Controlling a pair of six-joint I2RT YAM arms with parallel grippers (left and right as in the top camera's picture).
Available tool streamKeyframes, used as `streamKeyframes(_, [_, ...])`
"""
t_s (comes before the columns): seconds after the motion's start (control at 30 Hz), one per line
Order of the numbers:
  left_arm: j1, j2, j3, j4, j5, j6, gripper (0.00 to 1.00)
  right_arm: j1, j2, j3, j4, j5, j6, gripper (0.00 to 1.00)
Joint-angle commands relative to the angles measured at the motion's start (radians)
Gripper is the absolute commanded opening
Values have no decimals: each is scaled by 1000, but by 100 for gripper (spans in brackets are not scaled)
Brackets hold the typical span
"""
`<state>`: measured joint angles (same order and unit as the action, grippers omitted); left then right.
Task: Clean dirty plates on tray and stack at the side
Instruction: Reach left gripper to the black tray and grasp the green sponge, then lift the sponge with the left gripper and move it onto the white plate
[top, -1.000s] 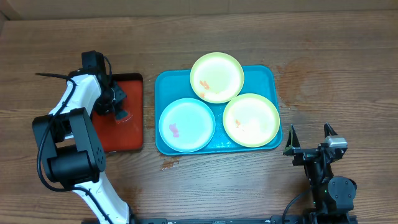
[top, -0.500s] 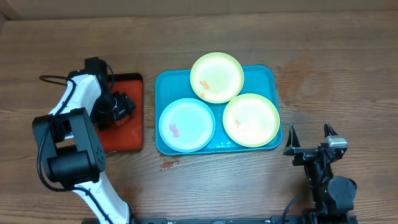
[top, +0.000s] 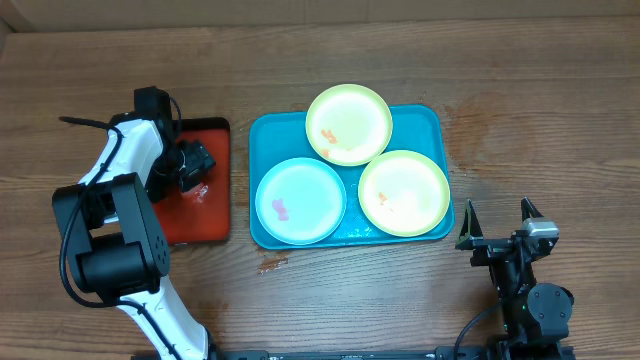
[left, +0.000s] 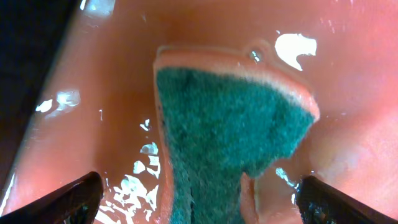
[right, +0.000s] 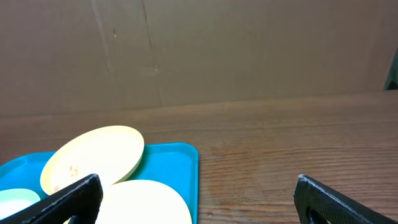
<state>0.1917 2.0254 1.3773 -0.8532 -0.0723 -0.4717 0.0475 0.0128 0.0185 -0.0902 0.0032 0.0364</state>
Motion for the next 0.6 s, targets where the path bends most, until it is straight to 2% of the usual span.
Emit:
streamKeyframes(0.0, [5,15,7,9,-40,5,83,-2,-8,-10,6,-4,-3,100])
streamKeyframes(0.07, [5,15,10,8,-40,6,66,-2,-8,-10,6,-4,-4,100])
streamKeyframes(0.13, [5,14,20,5,-40,34,40,-2,-8,-10,6,-4,-4,100])
streamKeyframes(0.27, [7,14,82,-50,-42,76,6,-2,-8,-10,6,-4,-3,100])
streamKeyframes(0.4, [7,13,227,-205,-43,84,4,-2,-8,-10,6,-4,-3,100])
streamKeyframes(0.57, [2,13,495,-473,-34,84,4,-2,-8,-10,6,-4,-4,100])
